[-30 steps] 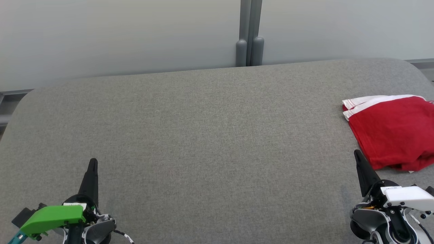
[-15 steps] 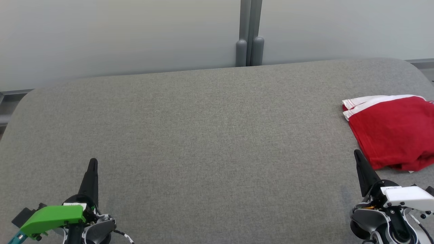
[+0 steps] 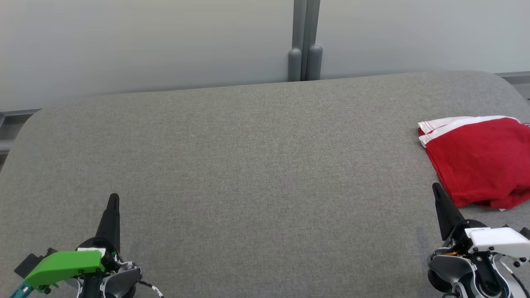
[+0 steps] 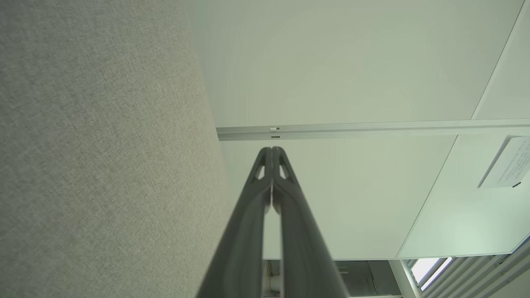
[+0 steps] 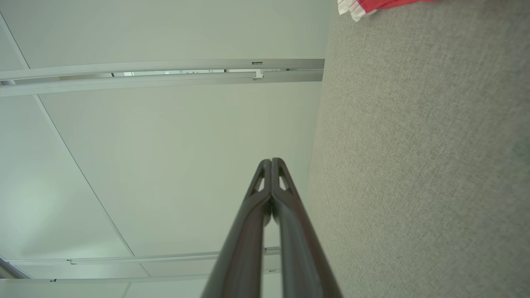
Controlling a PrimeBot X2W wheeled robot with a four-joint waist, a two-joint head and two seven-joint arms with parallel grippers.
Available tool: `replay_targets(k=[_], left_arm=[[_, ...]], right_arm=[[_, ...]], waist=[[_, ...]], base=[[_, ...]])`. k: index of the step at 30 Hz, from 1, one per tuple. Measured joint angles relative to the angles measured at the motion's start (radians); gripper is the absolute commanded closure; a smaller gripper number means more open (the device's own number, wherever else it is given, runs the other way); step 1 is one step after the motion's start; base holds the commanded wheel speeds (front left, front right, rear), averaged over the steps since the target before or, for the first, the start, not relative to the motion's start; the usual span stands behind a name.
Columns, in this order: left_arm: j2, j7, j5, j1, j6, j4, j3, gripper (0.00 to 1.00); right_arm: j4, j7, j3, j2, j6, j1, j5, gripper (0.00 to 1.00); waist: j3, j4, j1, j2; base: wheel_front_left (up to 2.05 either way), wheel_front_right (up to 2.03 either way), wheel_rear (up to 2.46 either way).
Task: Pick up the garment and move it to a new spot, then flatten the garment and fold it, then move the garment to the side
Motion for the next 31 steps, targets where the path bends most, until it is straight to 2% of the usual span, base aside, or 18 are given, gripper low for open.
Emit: replay_targets(k=[31], left_arm=[[0.0, 0.0, 0.0, 0.0, 0.0, 0.0, 0.0, 1.0]], right_arm=[[0.0, 0.0, 0.0, 0.0, 0.0, 0.0, 0.0, 1.0]], waist=[[0.0, 0.0, 0.0, 0.0]], base=[[0.0, 0.0, 0.0]])
